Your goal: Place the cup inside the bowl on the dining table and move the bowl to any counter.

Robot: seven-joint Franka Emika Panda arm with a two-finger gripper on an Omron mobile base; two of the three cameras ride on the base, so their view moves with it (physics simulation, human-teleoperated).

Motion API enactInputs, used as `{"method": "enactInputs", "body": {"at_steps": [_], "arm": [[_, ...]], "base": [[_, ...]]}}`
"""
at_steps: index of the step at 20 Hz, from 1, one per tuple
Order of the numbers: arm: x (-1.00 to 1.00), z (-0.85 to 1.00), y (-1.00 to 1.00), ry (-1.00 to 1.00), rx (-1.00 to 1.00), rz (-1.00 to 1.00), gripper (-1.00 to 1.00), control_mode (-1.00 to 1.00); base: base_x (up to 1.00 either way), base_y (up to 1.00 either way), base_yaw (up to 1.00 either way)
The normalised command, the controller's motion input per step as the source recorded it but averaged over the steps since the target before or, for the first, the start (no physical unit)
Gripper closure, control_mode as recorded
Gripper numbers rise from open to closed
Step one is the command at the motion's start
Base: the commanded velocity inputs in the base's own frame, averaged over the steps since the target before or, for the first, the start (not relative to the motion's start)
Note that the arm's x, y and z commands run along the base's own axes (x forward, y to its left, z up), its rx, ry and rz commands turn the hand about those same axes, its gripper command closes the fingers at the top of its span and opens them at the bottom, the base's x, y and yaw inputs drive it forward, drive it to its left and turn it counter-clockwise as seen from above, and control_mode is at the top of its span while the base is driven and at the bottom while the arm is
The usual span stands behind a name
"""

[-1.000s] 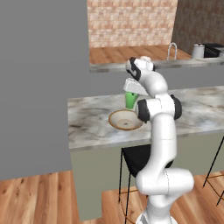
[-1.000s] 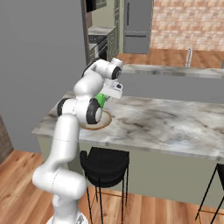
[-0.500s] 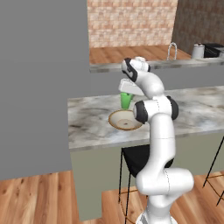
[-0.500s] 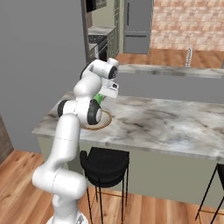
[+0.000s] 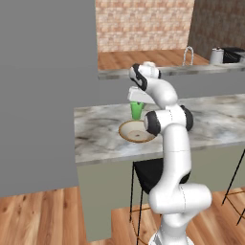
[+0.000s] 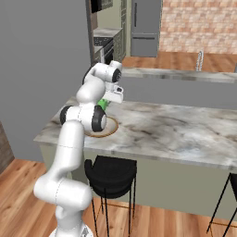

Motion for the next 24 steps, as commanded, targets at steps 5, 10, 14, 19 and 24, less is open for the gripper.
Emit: {"method": "enactInputs", "body": {"at_steps": [5, 10, 14, 19, 24], "arm": [[0.0, 0.0, 0.0, 0.0, -0.06, 0.0, 1.0, -1.0], [0.0, 0.0, 0.0, 0.0, -0.03, 0.0, 1.0, -1.0], [0.0, -0.08, 0.02, -0.01, 0.0, 0.0, 1.0, -1.0], [0.0, -0.16, 0.06, -0.01, 0.0, 0.0, 1.0, -1.0], [0.0, -0.26, 0.05, -0.03, 0.0, 0.0, 1.0, -1.0]], "base": [[0.0, 0.0, 0.0], [0.0, 0.0, 0.0], [0.0, 0.0, 0.0], [0.0, 0.0, 0.0], [0.0, 0.0, 0.0]]}}
